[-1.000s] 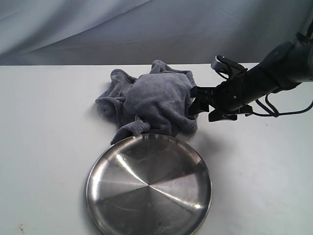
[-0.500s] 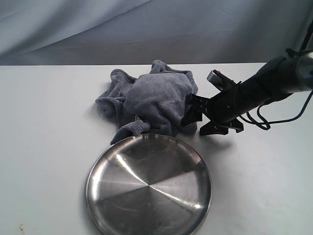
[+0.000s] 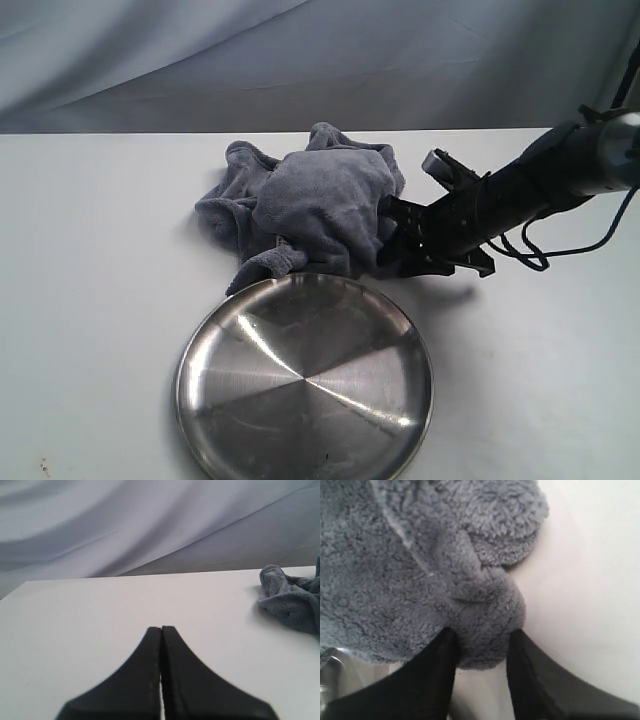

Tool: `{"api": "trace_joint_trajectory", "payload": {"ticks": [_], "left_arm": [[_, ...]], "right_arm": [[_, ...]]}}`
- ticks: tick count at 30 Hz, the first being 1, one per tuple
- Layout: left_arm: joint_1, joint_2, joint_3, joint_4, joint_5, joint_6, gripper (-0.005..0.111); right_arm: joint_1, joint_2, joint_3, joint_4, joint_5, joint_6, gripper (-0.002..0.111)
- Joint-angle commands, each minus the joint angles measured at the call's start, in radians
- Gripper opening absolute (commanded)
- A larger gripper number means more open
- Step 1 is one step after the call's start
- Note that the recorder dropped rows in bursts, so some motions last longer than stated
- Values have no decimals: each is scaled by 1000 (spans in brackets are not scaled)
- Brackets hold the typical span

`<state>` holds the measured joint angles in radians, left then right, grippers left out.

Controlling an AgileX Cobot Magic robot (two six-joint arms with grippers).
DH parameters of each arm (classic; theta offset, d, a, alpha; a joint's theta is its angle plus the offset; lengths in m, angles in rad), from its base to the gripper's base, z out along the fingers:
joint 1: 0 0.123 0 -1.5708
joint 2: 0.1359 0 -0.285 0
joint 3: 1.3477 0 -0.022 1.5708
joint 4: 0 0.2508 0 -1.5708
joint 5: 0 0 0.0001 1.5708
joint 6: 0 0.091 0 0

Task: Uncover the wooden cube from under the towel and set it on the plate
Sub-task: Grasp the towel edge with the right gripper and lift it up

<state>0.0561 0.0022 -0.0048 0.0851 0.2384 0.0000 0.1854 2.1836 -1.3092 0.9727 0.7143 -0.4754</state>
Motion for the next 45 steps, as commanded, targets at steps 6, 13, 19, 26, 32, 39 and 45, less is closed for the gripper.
{"api": "trace_joint_trajectory", "payload": {"ticks": [6,13,19,26,32,39,45], "left_arm": [[3,-2,5,0,-10,7,0],[3,-2,5,0,-10,10,0],[3,-2,5,0,-10,6,0],[3,-2,5,0,-10,8,0],[3,-2,5,0,-10,8,0],[3,-2,5,0,-10,6,0],[3,-2,5,0,-10,6,0]], "right_arm": [[3,5,5,-12,-3,-37,2],[3,-78,5,22,-3,-114,0],[3,-169,5,27,-13,-180,0],[3,-275,5,27,-9,-201,0],[5,-339,5,99,5,-235,0],[23,-344,5,254,7,-335,0],[108,-344,5,437,-6,-535,0]]}}
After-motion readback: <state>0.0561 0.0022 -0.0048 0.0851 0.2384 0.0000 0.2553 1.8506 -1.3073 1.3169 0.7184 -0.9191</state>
